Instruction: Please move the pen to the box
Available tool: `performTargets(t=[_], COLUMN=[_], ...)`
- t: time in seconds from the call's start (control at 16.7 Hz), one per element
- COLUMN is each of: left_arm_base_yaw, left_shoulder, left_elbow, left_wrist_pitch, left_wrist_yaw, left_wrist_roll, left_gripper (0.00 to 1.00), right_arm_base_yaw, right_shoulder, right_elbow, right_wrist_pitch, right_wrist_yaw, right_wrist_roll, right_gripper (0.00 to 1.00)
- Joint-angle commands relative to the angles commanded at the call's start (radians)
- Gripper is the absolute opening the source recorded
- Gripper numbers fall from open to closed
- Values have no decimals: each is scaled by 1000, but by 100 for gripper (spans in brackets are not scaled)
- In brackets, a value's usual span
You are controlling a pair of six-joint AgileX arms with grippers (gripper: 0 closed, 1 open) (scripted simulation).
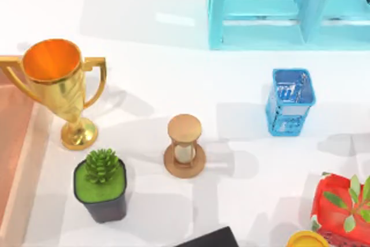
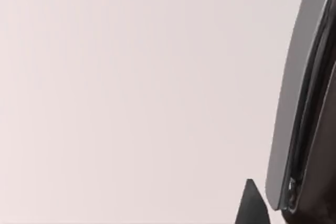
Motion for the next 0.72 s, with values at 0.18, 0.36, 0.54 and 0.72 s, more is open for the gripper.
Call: performTargets(t=[0.18, 0.36, 0.54, 0.72], left_arm_base_yaw=[-15, -31, -47, -63], left_shoulder=[-30, -60, -89, -116], left_elbow=[-90, -186, -283, -377], left_wrist_pitch=[-344, -716, -1099, -1476], left_wrist_yaw=[-45, -91, -138, -183], left_wrist_roll=[288, 599, 921, 1240], left_gripper=[0, 0, 0, 0], right_arm_base_yaw=[0, 0, 0, 0], right_shoulder=[0, 0, 0, 0], right_elbow=[0, 0, 0, 0], right_wrist_pitch=[0, 0, 0, 0], right_wrist_yaw=[0, 0, 0, 0], right_wrist_roll=[0, 0, 0, 0], right_gripper=[100, 100, 100, 100])
